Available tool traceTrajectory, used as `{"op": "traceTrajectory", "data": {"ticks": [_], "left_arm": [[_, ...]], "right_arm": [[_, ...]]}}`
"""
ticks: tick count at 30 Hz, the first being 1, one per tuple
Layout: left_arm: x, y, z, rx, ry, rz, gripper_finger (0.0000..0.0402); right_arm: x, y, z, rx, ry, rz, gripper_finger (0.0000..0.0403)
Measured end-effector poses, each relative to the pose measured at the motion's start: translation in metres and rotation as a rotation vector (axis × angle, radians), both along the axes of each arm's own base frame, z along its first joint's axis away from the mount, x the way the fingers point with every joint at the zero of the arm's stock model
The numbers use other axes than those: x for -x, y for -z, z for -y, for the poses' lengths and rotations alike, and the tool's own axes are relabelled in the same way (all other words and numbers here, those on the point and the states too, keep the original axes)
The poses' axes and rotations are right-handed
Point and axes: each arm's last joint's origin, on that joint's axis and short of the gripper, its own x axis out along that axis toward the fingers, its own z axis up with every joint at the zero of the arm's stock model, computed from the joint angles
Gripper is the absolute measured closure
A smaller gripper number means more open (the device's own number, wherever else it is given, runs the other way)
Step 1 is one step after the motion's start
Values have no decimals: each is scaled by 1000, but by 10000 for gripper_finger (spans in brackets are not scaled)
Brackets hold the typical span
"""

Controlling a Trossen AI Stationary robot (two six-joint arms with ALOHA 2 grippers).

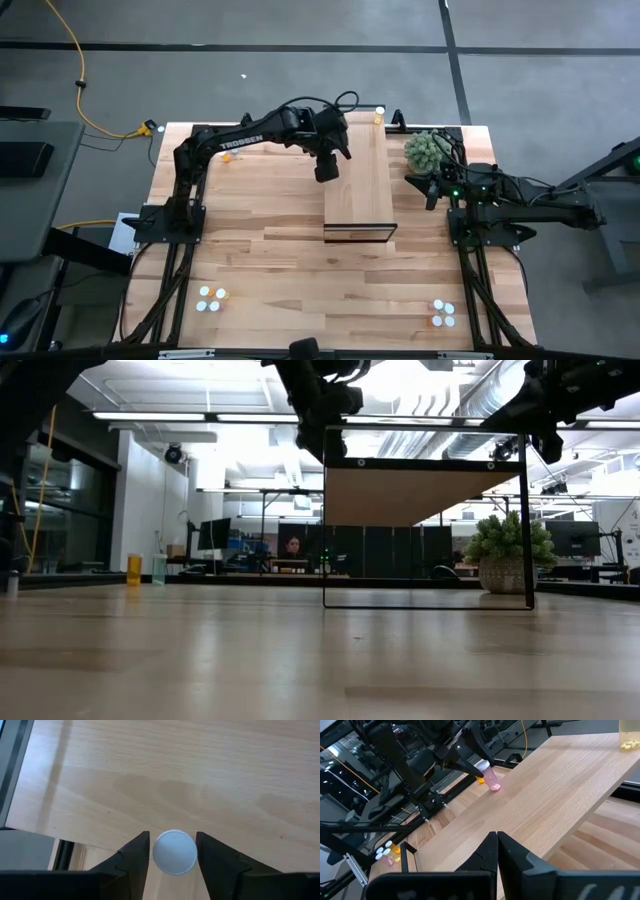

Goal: Pick and place medicine bottles onto shelf by color
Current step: Put the top pink bottle on the shelf, then put the right pink pill bottle on the shelf aligned with the other pink pill bottle

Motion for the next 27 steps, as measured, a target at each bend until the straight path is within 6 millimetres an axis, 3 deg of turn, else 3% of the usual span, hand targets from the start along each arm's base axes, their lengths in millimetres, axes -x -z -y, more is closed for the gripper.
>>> {"op": "traceTrajectory", "data": {"ticks": [16, 21, 27], "left_arm": [[5, -8, 1, 50, -29, 21, 132], [9, -31, 3, 50, -45, 62, 108], [24, -83, 10, 16, -95, 221, 106]], "right_arm": [[0, 0, 0, 0, 0, 0, 403], [0, 0, 0, 0, 0, 0, 403], [0, 0, 0, 1, 0, 0, 403]]}}
